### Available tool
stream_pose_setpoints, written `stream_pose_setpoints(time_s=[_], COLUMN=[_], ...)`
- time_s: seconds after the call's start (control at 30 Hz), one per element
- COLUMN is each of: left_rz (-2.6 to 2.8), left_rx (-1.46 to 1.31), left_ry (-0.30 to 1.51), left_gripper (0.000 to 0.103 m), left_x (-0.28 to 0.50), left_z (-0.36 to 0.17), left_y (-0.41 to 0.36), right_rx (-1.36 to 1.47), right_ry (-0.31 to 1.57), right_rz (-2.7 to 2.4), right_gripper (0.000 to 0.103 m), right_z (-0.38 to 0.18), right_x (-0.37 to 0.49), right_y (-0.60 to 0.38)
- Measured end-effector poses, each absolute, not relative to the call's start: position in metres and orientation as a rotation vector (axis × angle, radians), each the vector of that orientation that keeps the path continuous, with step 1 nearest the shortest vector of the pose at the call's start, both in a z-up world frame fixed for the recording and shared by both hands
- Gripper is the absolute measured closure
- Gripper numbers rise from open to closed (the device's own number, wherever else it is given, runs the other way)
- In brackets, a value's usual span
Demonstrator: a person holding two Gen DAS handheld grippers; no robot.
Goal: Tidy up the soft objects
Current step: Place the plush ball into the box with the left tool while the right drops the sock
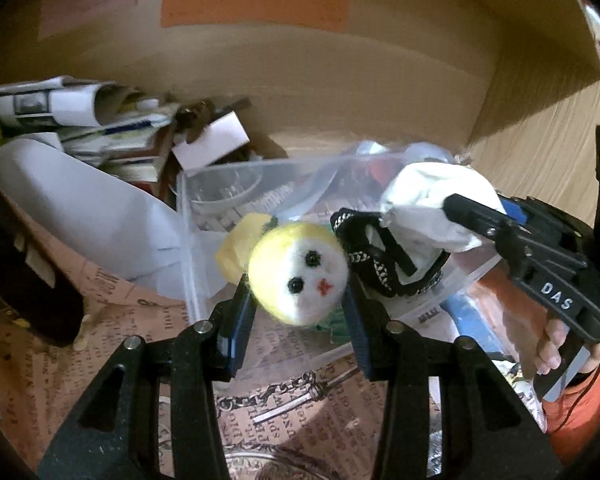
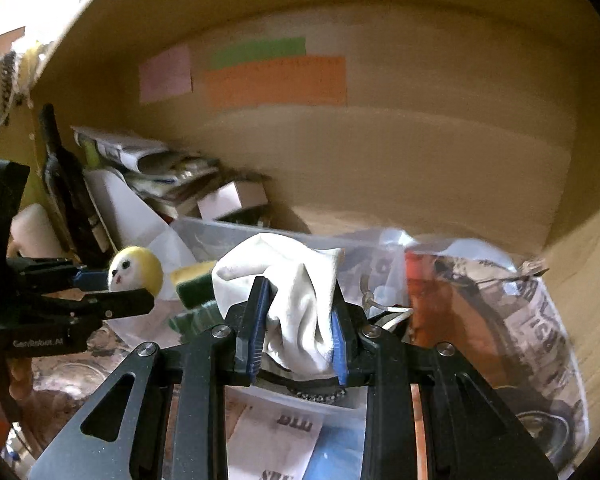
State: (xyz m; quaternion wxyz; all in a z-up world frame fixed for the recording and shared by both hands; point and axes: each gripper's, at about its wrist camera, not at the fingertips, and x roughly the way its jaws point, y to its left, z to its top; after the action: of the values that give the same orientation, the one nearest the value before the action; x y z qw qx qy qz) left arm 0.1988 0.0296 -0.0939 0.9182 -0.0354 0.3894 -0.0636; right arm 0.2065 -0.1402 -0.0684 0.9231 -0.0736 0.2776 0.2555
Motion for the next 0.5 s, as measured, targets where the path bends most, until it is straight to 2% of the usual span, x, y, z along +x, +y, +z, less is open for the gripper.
stream_pose_setpoints(time_s=[0.43,0.5], left_rz=[-0.138,-0.137], left_rx=[-0.039,-0.034], left_ry=[0.834,0.83], left_gripper=[0.06,0.057], left_x=[0.21,0.209], left_z=[-0.113,-0.112], left_y=[0.018,0.017], right_rx=[-0.222,-0.225], right_ry=[0.657,0.662], right_rz=[0.517,0.516], right_gripper=[0.075,0.073], right_z=[-0.093,-0.094], right_x=[0.22,0.22], right_y=[-0.126,-0.126])
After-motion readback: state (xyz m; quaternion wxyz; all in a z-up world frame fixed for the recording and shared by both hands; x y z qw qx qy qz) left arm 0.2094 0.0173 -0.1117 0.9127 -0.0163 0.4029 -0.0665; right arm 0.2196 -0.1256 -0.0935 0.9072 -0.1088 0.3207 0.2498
